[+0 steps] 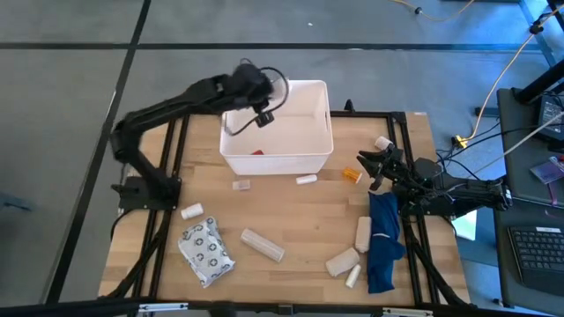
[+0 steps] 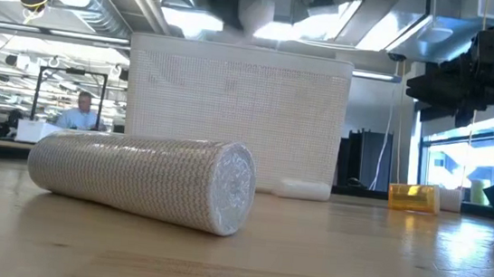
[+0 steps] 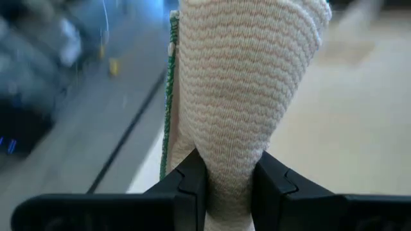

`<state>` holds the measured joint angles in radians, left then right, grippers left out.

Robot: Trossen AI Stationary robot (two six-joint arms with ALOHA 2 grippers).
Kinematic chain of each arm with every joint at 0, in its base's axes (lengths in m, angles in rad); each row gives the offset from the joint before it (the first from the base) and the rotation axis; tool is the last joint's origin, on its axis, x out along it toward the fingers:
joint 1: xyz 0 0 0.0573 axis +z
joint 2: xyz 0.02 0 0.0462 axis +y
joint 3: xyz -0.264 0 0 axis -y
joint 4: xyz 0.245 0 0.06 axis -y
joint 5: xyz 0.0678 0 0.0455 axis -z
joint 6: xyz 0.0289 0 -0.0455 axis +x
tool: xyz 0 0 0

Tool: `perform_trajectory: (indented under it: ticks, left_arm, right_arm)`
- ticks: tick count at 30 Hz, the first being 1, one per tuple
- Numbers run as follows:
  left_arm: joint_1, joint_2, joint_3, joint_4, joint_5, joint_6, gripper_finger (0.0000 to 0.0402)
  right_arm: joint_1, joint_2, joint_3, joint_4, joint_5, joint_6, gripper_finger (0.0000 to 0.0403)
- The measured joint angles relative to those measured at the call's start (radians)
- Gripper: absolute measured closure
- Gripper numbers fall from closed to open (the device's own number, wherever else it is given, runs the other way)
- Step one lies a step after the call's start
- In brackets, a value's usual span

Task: Pick & place medical supplies in basket/bin
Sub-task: Put the white bandage into the white bin

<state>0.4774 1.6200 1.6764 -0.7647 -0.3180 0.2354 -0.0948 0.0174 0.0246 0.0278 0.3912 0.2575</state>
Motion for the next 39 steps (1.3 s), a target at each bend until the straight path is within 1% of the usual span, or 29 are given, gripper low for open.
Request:
perform_trajectory:
  ticks: [5,7,10,15,17,23,25,27,31,36,39]
  left_arm:
    - [0.067,0.179,0.0,-0.113,-0.005,0.026,0.0329]
    - [0.075,0.247,0.0,-0.141,-0.047,0.047,0.0326]
    - [0.076,0.333,0.0,-0.158,-0.135,0.081,0.0328]
    - [0.073,0.442,0.0,-0.16,-0.276,0.148,0.0329]
    - [0.073,0.472,0.0,-0.164,-0.3,0.163,0.0327]
    - [0.073,0.511,0.0,-0.154,-0.323,0.149,0.0324]
    - [0.073,0.511,0.0,-0.151,-0.322,0.144,0.0318]
    - [0.073,0.508,0.0,-0.152,-0.318,0.145,0.0304]
    - [0.073,0.492,0.0,-0.162,-0.32,0.168,0.026]
    - [0.066,0.475,0.0,-0.179,-0.395,0.202,0.0213]
    - [0.066,0.455,0.0,-0.181,-0.395,0.207,0.0198]
  right_arm:
    - [0.0,0.0,0.0,0.0,0.0,0.002,0.0283]
    - [0.0,0.0,0.0,0.0,0.0,0.002,0.0283]
    - [0.0,0.0,0.0,0.0,0.0,0.003,0.0283]
    - [0.0,0.0,0.0,0.0,0.0,0.003,0.0283]
    - [0.0,0.0,0.0,0.0,-0.001,0.003,0.0283]
    - [0.0,0.0,0.0,0.0,-0.001,0.003,0.0283]
    - [0.0,0.0,0.0,0.0,-0.001,0.004,0.0283]
    - [0.0,0.0,0.0,0.0,-0.001,0.003,0.0283]
    - [0.0,0.0,0.0,0.0,-0.001,0.004,0.0283]
    - [0.0,0.0,0.0,0.0,-0.001,0.007,0.0283]
    - [0.0,0.0,0.0,0.0,-0.001,0.028,0.0283]
